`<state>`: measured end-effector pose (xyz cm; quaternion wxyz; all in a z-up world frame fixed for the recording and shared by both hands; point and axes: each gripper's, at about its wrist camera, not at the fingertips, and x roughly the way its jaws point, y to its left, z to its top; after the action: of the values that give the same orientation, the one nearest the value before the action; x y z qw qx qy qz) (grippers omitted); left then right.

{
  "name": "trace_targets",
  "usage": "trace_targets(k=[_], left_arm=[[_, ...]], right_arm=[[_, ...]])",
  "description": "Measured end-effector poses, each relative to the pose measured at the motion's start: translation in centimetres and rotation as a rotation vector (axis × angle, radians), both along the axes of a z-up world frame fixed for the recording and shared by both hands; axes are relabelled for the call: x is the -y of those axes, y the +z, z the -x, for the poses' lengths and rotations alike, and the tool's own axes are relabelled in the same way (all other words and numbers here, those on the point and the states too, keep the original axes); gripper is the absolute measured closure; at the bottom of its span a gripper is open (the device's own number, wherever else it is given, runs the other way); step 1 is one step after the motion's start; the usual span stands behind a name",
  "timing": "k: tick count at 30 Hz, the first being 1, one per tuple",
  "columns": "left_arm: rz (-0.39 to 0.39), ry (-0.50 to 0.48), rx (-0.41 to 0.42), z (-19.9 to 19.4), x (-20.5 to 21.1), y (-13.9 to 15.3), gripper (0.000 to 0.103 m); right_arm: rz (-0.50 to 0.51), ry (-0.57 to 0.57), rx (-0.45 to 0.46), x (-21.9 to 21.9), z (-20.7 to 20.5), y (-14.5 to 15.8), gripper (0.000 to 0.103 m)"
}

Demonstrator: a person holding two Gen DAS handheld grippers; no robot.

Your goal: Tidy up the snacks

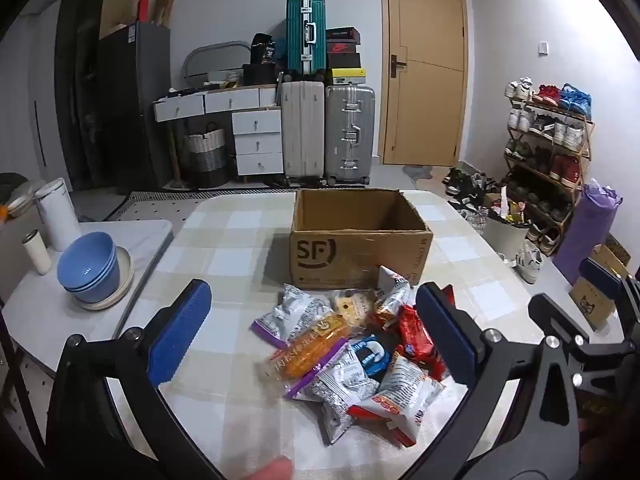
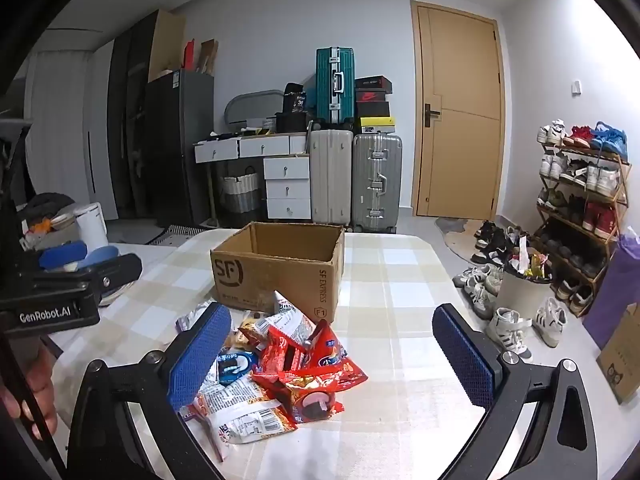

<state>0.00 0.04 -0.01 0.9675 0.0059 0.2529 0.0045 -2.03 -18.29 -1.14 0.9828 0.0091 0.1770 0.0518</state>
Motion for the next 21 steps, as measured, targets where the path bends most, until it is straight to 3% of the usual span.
trace_targets(k=[4,21], left_arm=[[0.041,0.021,0.023,0.5,-0.6,0.1,0.001],[0.026,0.003,0.054,1.8,-0.8,0.7,0.001]], right_arm=[[0.000,0.002,-0.001,0.0,0.0,0.1,0.000],[-0.038,0.010,0.003,0.3,0.4,0.3,0.000]])
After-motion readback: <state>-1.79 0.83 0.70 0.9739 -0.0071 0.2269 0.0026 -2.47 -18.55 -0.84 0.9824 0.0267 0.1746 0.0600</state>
